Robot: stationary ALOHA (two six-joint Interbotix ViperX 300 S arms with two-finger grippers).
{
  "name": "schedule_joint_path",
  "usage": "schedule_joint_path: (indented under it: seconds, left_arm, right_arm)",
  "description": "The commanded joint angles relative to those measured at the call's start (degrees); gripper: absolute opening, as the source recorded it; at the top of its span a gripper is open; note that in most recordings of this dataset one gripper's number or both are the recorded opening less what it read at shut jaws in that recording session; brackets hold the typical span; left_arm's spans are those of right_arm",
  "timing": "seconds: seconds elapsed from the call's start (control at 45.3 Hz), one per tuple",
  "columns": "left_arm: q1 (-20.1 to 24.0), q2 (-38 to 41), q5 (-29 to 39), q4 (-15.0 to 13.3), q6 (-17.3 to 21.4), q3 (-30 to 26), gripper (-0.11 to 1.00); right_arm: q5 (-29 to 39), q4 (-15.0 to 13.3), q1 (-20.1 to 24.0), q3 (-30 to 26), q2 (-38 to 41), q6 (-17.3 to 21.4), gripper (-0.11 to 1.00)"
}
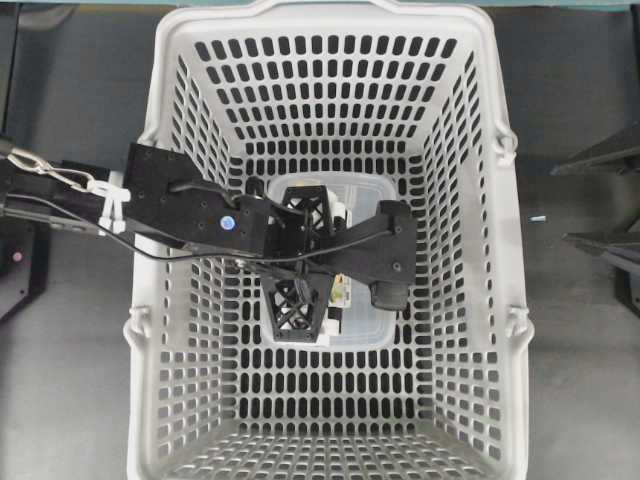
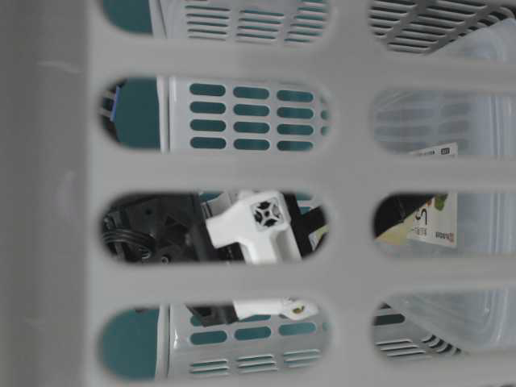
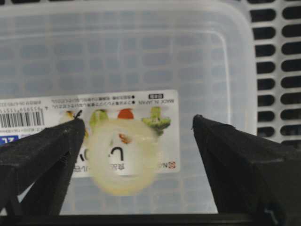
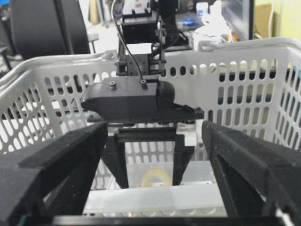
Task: Pick up the cellophane tape from the shopping basket with the left arm.
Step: 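Lift the tape roll upward out of the container with the left gripper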
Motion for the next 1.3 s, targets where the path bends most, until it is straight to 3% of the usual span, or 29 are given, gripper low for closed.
schedule_joint_path:
  seconds: [0.0,0.685,0.773,0.906,1.082,1.281]
  left_arm:
    - [-0.18,-0.79,-0.09,0.09,0.09,-0.79,0.9]
    - [0.0,-2.29,1.14,0.18,0.18,3.16,0.88]
    - [0.0,-2.37,1.14,0.18,0.26,2.99,0.79]
    - [-0.44,-3.52,1.41,0.09,0.26,2.02,0.49]
    - [-0.62,-6.33,5.45,0.18,0.26,-3.69,0.5]
    - [-0.79,-7.29,19.34,0.18,0.09,-17.67,0.5]
  right_arm:
    - [-0.26,0.09,0.18,-0.79,0.35,0.09,0.78]
    - [-0.62,0.18,0.18,-0.79,0.35,0.09,0.76]
    - [-0.7,0.18,0.18,-0.79,0.35,0.09,0.76]
    - [-0.7,0.18,0.18,-0.79,0.35,0.18,0.76]
    - [-0.7,0.18,0.18,-0.79,0.35,0.09,0.76]
    - [-0.79,0.18,0.18,-0.79,0.35,0.18,0.76]
